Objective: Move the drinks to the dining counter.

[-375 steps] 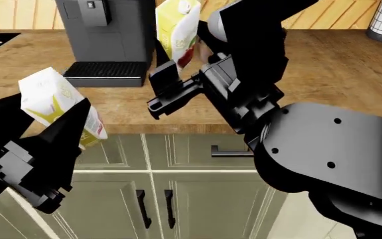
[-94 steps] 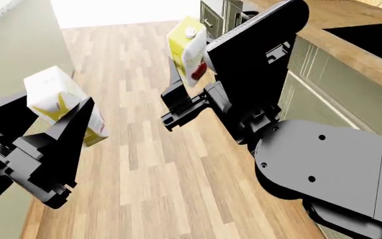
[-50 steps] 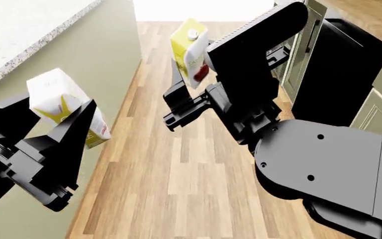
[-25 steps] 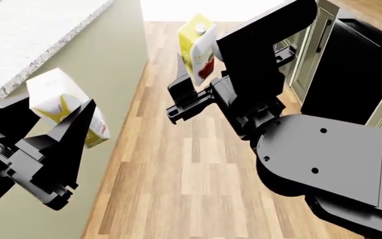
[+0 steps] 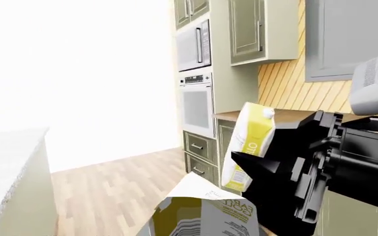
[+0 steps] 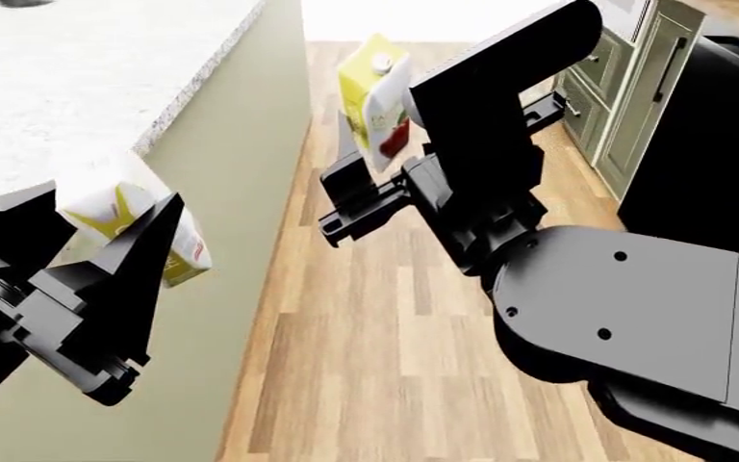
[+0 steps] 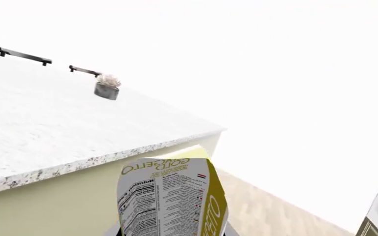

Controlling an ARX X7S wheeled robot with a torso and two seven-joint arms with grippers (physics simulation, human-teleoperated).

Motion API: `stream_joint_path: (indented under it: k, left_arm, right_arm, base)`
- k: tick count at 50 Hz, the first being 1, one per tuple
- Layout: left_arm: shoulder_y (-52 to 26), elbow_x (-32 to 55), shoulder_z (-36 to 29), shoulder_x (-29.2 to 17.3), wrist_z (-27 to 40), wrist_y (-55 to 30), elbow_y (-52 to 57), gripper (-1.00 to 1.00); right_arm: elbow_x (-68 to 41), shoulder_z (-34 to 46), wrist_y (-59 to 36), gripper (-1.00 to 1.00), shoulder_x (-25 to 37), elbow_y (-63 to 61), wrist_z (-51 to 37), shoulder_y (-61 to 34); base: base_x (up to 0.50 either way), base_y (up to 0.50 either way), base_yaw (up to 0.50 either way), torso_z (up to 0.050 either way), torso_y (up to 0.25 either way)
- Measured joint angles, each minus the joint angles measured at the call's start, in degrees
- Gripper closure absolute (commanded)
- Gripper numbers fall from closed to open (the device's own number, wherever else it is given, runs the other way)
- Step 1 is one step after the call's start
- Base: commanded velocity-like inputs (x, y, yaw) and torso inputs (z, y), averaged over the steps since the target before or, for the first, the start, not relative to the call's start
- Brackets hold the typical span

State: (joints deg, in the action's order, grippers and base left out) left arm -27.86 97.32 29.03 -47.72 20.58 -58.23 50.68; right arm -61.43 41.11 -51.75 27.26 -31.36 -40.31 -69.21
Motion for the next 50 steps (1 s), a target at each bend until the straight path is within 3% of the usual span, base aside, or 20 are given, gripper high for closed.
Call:
stream_joint_path:
  k: [50]
  left_arm:
    - [0.46,-0.57,-0.31,-0.21,-0.58,0.56,0.02,1.0]
  right_arm:
    - [1.79,2.07,-0.81,1.0,0.27,0.3,-1.02,-0.78]
  base:
    - [-0.5,-0.01,0.0,0.0,0.001]
